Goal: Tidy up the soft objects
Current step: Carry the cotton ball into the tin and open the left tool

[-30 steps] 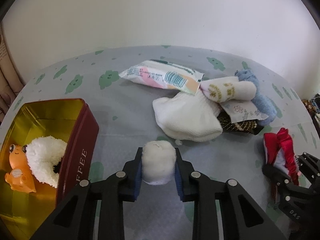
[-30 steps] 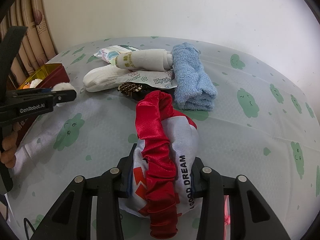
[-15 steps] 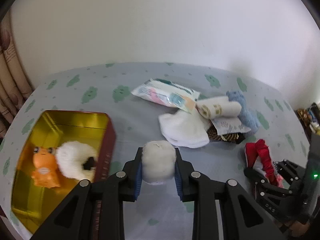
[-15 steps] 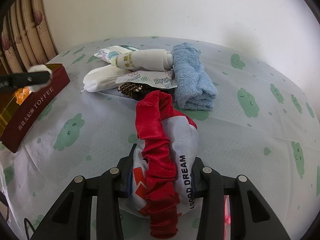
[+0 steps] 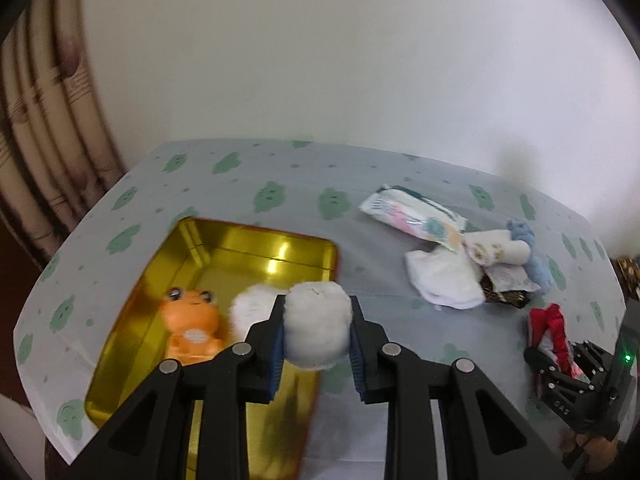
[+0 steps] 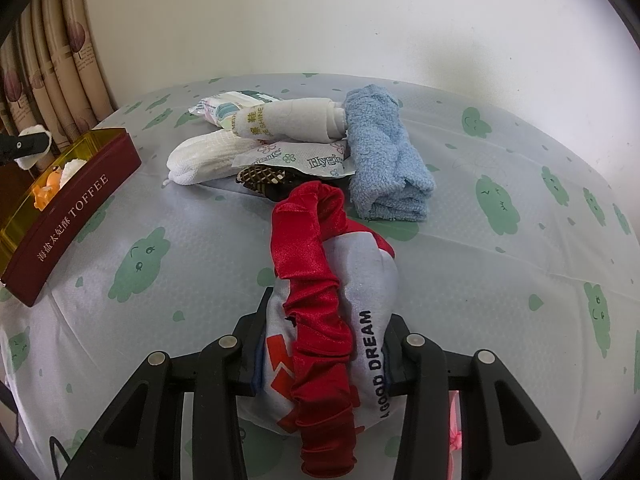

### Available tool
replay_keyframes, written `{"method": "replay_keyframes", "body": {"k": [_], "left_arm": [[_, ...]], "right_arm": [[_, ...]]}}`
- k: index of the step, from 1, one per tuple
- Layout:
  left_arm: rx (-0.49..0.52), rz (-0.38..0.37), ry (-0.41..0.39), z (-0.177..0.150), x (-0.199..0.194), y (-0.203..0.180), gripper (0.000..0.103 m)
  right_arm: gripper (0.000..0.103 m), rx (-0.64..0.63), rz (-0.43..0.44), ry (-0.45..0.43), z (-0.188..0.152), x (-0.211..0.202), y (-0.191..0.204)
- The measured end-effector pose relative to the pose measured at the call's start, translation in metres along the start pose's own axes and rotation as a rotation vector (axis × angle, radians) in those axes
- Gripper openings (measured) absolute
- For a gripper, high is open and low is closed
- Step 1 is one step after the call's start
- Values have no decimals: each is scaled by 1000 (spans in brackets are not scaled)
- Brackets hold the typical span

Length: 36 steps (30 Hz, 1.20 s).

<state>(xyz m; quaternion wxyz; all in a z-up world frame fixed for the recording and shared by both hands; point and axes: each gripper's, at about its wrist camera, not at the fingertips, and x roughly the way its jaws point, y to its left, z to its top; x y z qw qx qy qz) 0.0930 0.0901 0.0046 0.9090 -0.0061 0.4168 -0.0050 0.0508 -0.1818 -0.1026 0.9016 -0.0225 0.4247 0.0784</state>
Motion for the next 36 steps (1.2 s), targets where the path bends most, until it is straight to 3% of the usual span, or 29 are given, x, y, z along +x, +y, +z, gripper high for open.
{"method": "replay_keyframes", "body": {"k": [23, 36], "left_arm": [[-123, 177, 22, -21, 10, 90, 27], [-162, 150, 36, -26, 15, 108, 28]], "right_arm": [[40, 0, 0, 0, -1, 0, -1], [40, -1, -2, 1, -1, 1, 0]]}}
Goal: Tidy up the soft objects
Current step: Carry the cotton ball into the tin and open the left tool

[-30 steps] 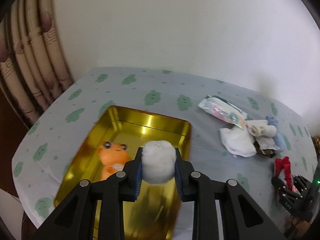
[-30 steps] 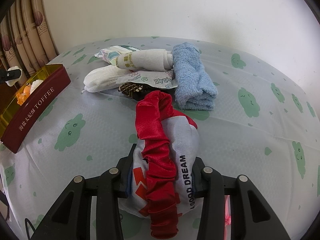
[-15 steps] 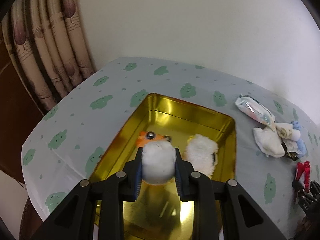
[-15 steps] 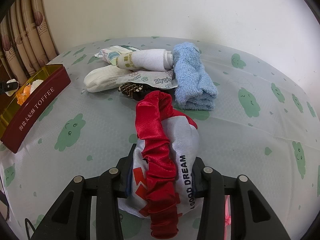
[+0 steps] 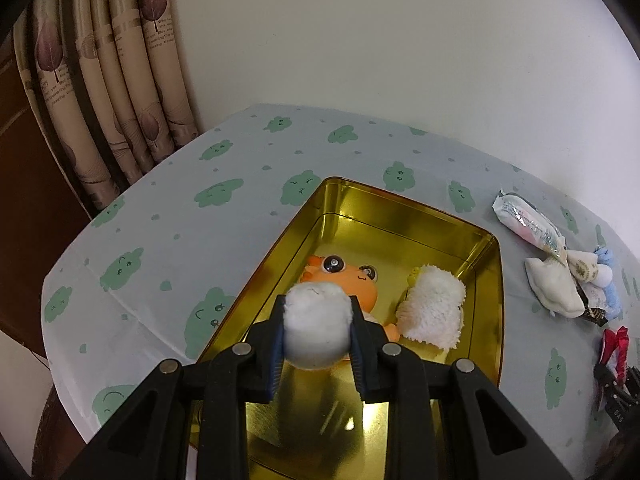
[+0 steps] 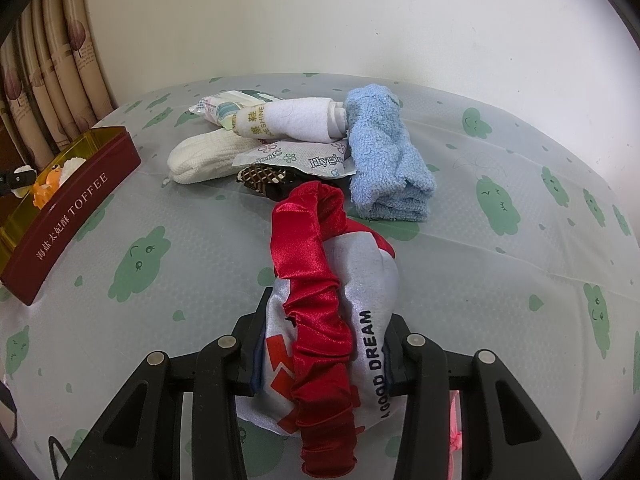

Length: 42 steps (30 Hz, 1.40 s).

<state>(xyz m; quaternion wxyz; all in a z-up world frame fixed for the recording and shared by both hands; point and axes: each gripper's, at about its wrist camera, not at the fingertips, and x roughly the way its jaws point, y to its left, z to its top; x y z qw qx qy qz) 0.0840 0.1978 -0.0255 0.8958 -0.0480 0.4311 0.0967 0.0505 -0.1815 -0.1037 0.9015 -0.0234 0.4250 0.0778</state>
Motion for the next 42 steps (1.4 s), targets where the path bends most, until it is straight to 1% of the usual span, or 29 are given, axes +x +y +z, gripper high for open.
{"method": "replay_keyframes", "body": {"k": [6, 12, 18, 20, 21, 22, 23, 26, 28, 32, 35, 37, 40, 42], "left_arm": [[-13, -16, 15, -2, -1, 5, 30], [-3, -6, 15, -4, -5, 6, 34], [-15, -47, 39, -7, -4, 10, 37], [-9, -59, 39, -9, -6, 9, 41], [0, -61, 33, -10, -7, 8, 46], [13, -61, 28, -11, -7, 7, 53], [27, -53, 26, -12, -7, 6, 57], [82, -27, 10, -16, -9, -1, 57], [99, -18, 8, -19, -8, -4, 57], [87, -40, 1, -23, -10, -1, 57], [96, -14, -30, -25, -15, 0, 57], [103, 15, -67, -26, -22, 2, 57], [93, 17, -99, -27, -29, 7, 57], [78, 14, -110, -28, -31, 12, 57]], "right_arm": [[40, -1, -1, 0, 0, 0, 0], [40, -1, -1, 0, 0, 0, 1], [40, -2, -1, 1, 0, 1, 0], [40, -4, -4, 1, 0, 1, 0], [40, -5, -4, 1, -1, 1, 0], [40, -5, -5, 1, -1, 1, -1], [40, -5, -5, 1, -1, 1, -1], [40, -6, -6, 2, 0, 1, -2], [40, -7, -6, 2, 0, 1, -1], [40, -9, -8, 2, 0, 2, -1], [40, -13, -13, 3, 0, 1, -1], [40, -15, -15, 2, 0, 1, 0], [39, -25, -25, 4, 1, 0, 1], [35, -30, -37, 11, 2, -1, 3]]}}
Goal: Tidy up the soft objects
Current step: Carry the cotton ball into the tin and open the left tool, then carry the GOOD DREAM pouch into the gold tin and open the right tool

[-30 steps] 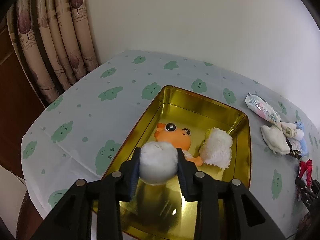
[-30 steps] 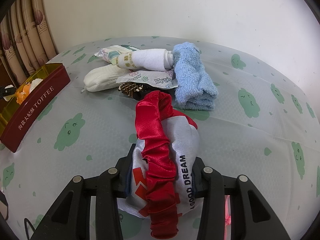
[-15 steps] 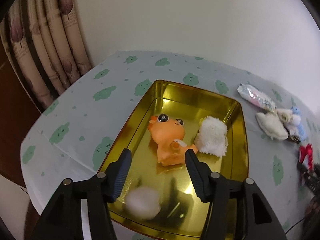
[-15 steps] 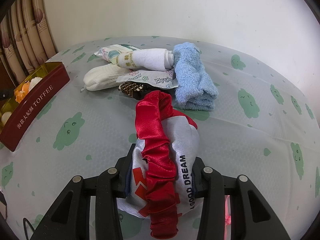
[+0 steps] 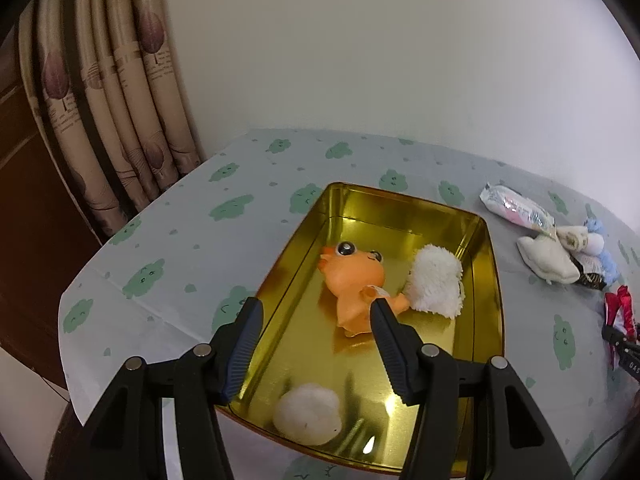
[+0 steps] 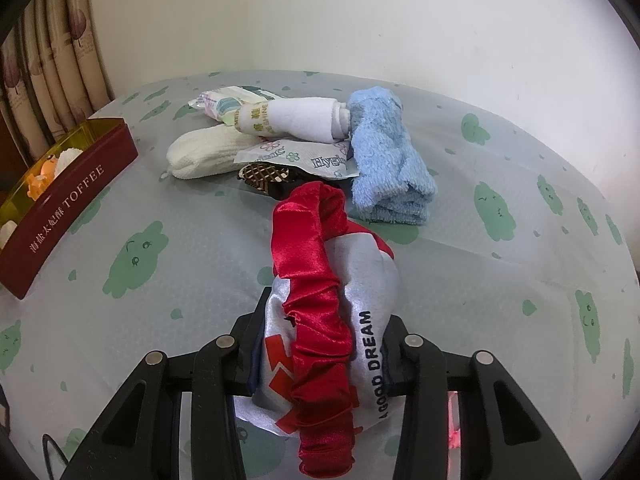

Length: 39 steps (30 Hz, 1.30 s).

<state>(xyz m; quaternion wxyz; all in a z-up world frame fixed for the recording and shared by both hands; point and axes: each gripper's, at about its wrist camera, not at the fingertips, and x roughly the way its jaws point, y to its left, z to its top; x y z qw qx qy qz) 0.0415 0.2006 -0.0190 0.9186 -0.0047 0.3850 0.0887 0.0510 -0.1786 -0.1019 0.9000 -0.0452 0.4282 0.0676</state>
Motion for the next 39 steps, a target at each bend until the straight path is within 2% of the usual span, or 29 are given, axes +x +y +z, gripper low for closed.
{"method": "replay_keyframes", "body": {"k": [9, 17, 25, 35, 37, 39], "left_arm": [[-36, -6, -8, -4, -1, 11, 57], [-76, 15, -31, -1, -4, 20, 57], [-123, -6, -47, 2, -7, 33, 57], [-87, -122, -28, 5, -9, 37, 57], [-93, -127, -38, 7, -12, 43, 57], [-96, -101, -50, 8, -15, 49, 57]], "right_arm": [[32, -48, -6, 12, 14, -17, 34], [32, -145, 99, -1, 45, -28, 96], [32, -241, 205, -28, 72, -33, 168], [32, -341, 303, -44, 87, -35, 241], [32, -351, 315, -40, 88, -32, 250], [32, -358, 329, -35, 88, -30, 260]]}}
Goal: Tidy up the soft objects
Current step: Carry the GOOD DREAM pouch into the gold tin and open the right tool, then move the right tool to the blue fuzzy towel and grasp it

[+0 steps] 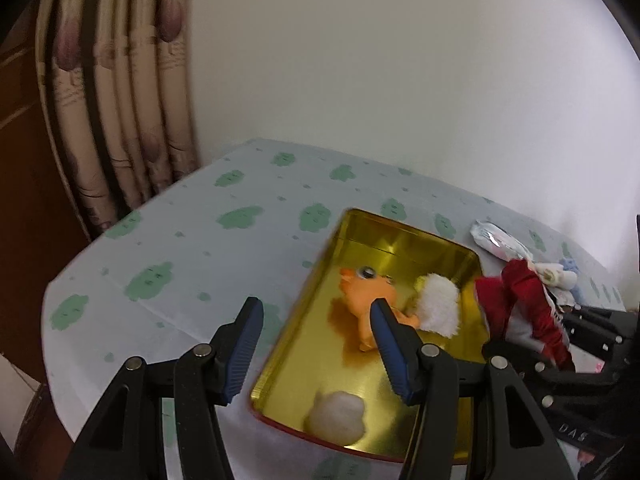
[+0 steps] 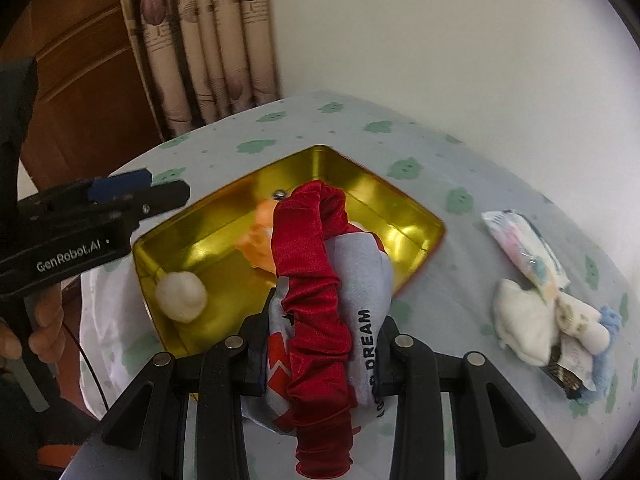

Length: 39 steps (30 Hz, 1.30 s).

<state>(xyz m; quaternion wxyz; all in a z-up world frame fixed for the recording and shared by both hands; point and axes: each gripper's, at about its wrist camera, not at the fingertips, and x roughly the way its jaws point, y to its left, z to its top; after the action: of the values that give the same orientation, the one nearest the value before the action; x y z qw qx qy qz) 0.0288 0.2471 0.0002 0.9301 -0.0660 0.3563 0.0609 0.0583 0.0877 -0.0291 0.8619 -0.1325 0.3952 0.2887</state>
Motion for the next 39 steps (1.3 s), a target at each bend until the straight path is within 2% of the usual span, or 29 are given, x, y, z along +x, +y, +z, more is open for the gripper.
{"method": "replay_keyframes", "body": {"k": [4, 9, 13, 19, 22, 23, 26, 39], "left_arm": [[2, 81, -20, 3, -3, 12, 57], [-77, 85, -14, 5, -2, 31, 57], [-97, 93, -14, 5, -2, 36, 57], [-92, 93, -12, 4, -1, 34, 57], [-103, 83, 1, 3, 2, 35, 57], [-106, 80, 4, 2, 3, 35, 57], [-107, 80, 1, 2, 3, 36, 57], [-53, 92, 21, -2, 9, 23, 57]], "right_arm": [[32, -12, 24, 7, 7, 10, 14], [32, -13, 47, 30, 11, 26, 26], [33, -13, 53, 61, 6, 39, 32], [41, -18, 51, 83, -2, 50, 36], [52, -13, 52, 76, -4, 48, 36], [60, -12, 44, 70, -5, 46, 36], [67, -6, 48, 55, -6, 40, 35], [71, 57, 65, -34, -6, -14, 4]]}}
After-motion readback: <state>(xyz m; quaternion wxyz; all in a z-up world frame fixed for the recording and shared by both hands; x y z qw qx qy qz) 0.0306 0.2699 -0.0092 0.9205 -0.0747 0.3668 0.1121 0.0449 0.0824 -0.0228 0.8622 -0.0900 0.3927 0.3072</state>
